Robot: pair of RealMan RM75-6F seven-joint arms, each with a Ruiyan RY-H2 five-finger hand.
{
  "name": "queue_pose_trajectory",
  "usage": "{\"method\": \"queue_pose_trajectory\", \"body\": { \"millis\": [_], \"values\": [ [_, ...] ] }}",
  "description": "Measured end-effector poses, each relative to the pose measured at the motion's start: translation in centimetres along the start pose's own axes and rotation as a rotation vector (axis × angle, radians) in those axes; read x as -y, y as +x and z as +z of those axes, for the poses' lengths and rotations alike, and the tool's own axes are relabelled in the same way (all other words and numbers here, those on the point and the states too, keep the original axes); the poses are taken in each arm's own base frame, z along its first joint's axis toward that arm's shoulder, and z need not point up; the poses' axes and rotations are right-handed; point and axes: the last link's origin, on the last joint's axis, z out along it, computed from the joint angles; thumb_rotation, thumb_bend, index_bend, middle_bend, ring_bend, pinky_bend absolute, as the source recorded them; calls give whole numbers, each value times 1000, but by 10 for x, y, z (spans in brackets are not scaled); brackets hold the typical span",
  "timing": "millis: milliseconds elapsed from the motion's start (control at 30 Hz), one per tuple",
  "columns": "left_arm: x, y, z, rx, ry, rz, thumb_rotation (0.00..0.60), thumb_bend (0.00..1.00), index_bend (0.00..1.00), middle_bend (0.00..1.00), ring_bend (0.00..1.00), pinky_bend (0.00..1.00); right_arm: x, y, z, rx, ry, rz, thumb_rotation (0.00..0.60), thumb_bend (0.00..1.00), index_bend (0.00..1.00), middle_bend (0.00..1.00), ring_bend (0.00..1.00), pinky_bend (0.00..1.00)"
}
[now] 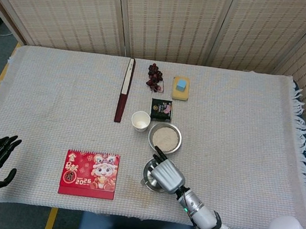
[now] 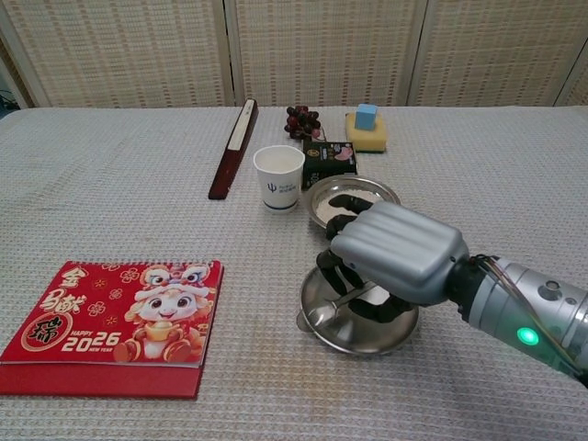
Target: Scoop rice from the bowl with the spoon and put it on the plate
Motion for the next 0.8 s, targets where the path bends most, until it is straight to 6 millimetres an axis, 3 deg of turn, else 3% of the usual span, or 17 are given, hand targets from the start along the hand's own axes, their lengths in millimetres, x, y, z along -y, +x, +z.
{"method": "queue_pose_trajectory", "body": {
  "millis": [200, 433, 567, 700, 800],
  "values": [
    [0, -1, 0, 1, 3, 6, 600, 461, 0, 0, 0, 104, -1, -1, -3, 33, -5, -24, 600, 315, 248, 319, 89, 0],
    [0, -1, 0, 2, 12, 11, 600, 460, 0, 0, 0, 109, -10, 4, -11, 39, -34, -3, 600, 248, 135, 247, 81, 0],
    [1, 1, -1, -2, 14, 5, 600, 459, 0, 0, 0, 111, -20, 13, -21, 14, -75, 5, 600, 234, 87, 175, 24, 0],
    [4, 3, -1, -14, 16, -5, 600, 459, 0, 0, 0, 110, -41, 28, -49, -45, -179, 30, 600, 220, 26, 63, 0, 0],
    [7, 5, -1, -27, 19, -6, 600, 459, 0, 0, 0, 111, -63, 37, -84, -100, -310, 51, 600, 217, 7, 15, 0, 0]
  ]
}}
